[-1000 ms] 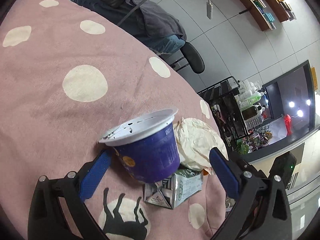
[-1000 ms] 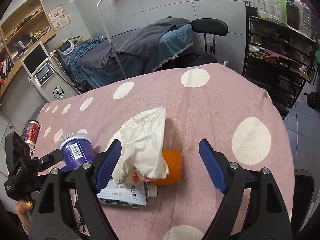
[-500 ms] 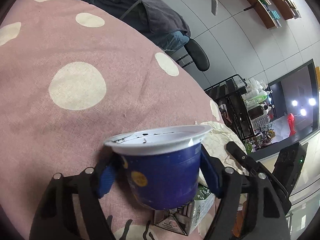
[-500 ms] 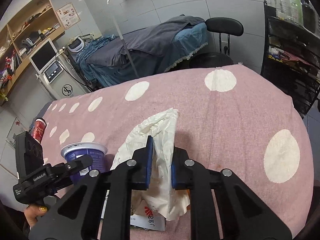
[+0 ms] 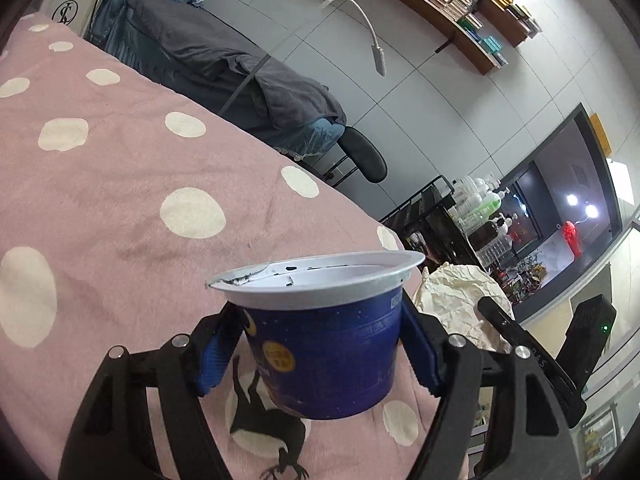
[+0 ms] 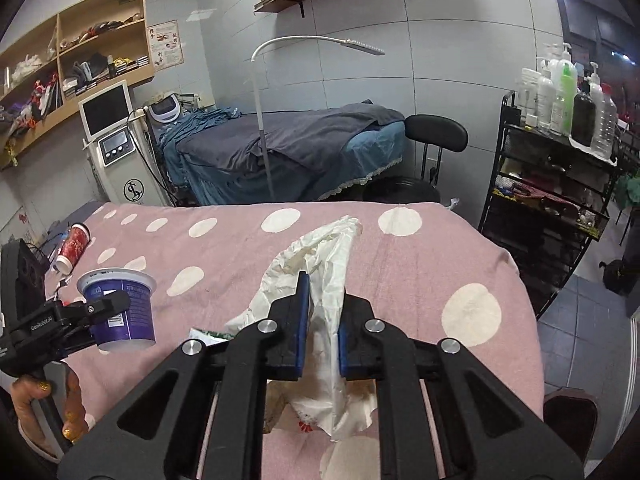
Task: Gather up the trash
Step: 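Carry cup and paper to the bin and open the right tool over it, then open the left tool to drop the purple cup into the bin, then move to the table and grasp the green milk carton with the left tool, then grasp the orange with the right tool while the left holds the carton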
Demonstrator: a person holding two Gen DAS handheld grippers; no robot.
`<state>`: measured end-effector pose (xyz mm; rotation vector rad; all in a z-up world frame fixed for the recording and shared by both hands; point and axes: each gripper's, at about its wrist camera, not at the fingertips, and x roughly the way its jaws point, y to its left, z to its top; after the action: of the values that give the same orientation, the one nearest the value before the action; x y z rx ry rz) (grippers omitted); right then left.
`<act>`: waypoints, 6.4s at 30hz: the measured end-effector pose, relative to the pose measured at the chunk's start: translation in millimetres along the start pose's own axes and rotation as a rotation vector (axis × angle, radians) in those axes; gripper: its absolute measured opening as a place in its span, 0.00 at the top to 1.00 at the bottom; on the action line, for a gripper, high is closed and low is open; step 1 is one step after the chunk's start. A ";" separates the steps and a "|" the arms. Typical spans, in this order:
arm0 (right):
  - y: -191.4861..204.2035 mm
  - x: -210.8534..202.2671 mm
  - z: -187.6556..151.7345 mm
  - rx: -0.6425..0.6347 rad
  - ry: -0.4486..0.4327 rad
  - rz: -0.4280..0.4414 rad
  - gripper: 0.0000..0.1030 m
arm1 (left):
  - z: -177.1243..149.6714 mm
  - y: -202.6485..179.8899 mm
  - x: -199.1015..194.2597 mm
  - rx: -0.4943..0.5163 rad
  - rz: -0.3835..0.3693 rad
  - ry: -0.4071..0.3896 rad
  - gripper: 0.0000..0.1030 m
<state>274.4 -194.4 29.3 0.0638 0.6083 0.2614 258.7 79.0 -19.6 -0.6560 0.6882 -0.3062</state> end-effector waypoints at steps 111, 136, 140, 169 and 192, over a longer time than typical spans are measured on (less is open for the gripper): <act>-191.4 -158.5 -214.8 0.233 0.280 -0.625 0.36 | -230.0 -250.5 95.8 0.518 -0.260 0.646 0.06; -78.7 -77.7 -141.8 0.069 0.292 -0.278 0.32 | -20.4 -69.0 116.2 0.782 0.096 0.565 0.06; -85.2 -75.3 -144.4 0.094 0.307 -0.283 0.31 | -29.9 -70.8 129.5 0.815 0.086 0.656 0.06; -67.4 -39.5 -105.0 0.056 0.300 -0.188 0.31 | -89.6 -76.7 89.4 0.661 -0.069 0.658 0.52; 7.0 120.7 -71.1 -0.215 0.515 -0.056 0.54 | -105.8 -7.5 -11.5 0.388 -0.036 0.379 0.52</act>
<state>327.2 -157.4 -95.2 -0.2347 1.0873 0.2896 178.8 30.5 -71.0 -0.2391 0.9474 -0.5901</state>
